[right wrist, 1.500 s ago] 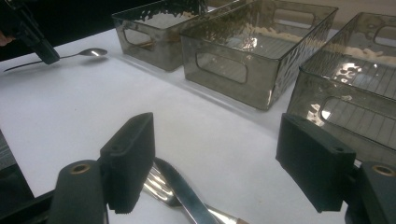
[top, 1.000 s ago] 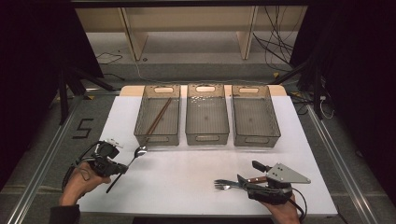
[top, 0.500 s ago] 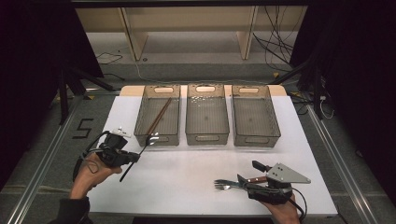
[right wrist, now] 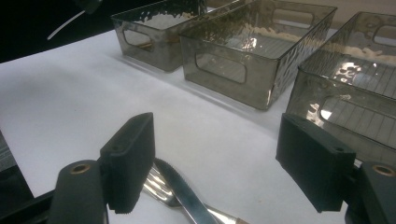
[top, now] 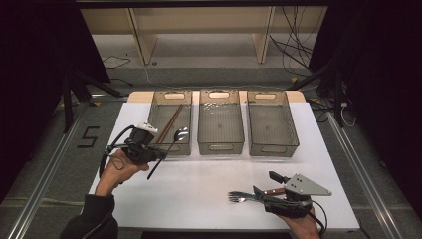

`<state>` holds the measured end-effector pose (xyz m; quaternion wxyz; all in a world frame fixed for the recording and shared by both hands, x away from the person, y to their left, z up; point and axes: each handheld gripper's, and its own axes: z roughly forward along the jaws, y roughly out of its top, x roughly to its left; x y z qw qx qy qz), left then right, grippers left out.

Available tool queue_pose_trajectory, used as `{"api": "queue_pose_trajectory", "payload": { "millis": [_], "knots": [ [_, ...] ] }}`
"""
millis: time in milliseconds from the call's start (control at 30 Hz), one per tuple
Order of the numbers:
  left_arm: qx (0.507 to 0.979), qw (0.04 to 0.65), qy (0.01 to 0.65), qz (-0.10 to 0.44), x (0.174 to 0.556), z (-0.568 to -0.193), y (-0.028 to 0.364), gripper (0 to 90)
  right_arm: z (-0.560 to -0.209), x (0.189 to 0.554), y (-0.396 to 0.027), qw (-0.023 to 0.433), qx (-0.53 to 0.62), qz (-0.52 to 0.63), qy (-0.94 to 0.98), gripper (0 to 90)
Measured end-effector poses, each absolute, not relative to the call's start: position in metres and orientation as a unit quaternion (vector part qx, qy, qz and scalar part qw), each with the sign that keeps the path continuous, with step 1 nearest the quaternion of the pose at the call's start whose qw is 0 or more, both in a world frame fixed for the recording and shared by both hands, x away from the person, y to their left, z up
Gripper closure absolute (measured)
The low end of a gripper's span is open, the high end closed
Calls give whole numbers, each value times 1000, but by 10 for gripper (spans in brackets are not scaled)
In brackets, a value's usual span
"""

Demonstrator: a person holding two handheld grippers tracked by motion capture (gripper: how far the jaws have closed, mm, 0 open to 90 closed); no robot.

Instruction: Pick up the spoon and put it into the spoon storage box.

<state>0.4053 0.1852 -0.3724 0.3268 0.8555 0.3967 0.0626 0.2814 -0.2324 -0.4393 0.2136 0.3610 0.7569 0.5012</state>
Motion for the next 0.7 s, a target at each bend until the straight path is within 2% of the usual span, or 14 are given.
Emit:
{"api": "queue_pose_trajectory", "payload": {
  "millis": [700],
  "knots": [
    [843,372,382,75,437,-354,140,841,-439,281,-232,213,361,502,757,287]
  ]
}}
